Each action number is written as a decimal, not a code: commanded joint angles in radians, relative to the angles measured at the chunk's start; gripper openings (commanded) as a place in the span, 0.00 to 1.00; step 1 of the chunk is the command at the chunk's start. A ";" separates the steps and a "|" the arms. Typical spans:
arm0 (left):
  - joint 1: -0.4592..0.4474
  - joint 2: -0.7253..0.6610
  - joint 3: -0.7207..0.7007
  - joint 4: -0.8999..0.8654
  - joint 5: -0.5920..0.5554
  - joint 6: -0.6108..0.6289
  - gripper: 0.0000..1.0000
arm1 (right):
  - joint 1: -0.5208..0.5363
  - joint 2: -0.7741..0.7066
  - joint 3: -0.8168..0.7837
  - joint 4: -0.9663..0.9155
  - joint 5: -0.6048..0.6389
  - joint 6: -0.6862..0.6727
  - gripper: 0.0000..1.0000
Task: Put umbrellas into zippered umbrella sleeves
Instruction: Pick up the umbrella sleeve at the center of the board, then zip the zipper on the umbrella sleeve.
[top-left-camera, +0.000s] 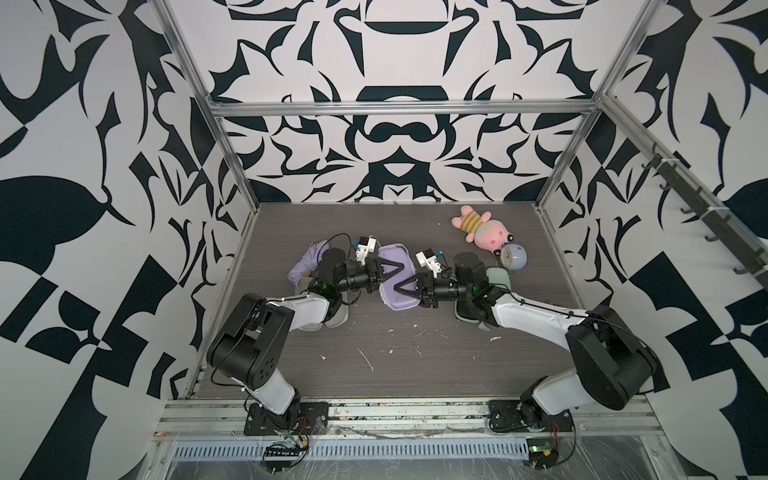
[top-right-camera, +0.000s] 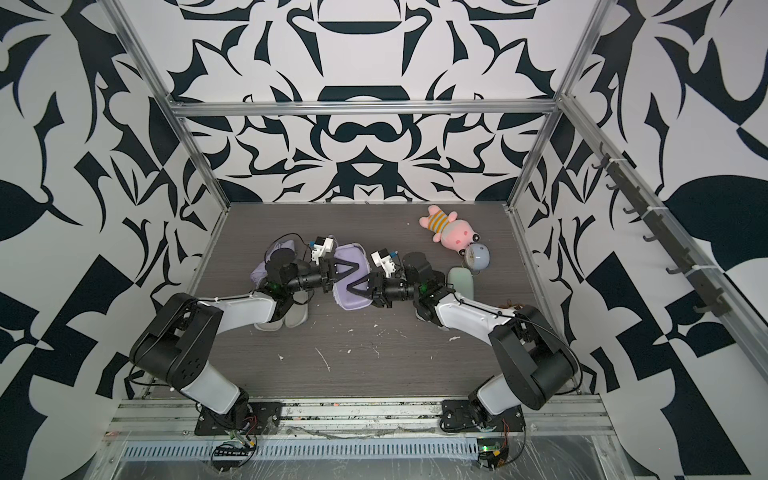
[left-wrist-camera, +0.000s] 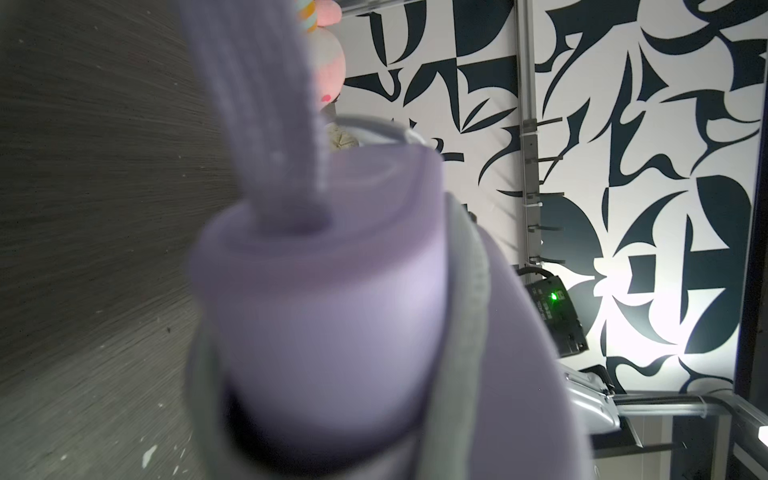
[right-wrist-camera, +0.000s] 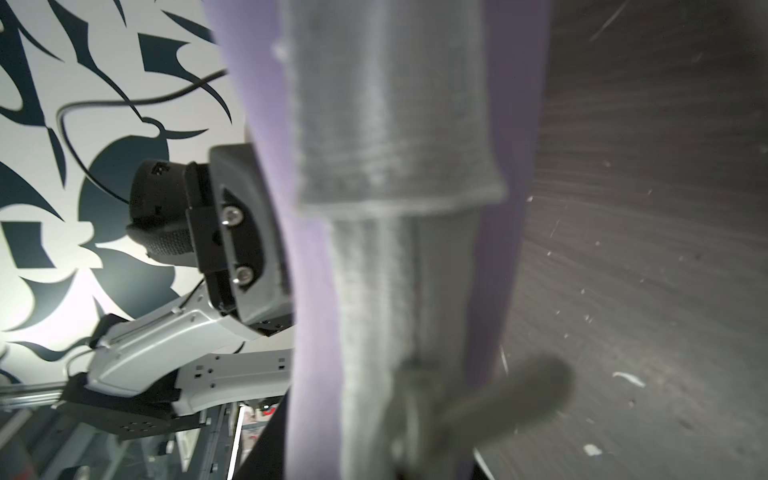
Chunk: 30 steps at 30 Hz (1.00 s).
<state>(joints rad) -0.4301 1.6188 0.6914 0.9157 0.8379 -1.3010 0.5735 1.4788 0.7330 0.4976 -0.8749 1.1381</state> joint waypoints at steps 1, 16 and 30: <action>0.075 -0.037 0.060 -0.105 0.083 0.102 0.18 | -0.055 -0.108 0.033 -0.144 -0.068 -0.233 0.55; 0.024 -0.163 0.430 -1.148 0.233 0.977 0.22 | 0.189 -0.469 -0.039 -0.305 0.942 -1.460 0.54; -0.040 -0.142 0.454 -1.158 0.193 0.958 0.22 | 0.267 -0.382 -0.017 -0.191 0.960 -1.514 0.39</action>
<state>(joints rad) -0.4564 1.4792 1.1015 -0.2440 0.9791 -0.3504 0.8341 1.0931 0.6849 0.2169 0.0582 -0.3485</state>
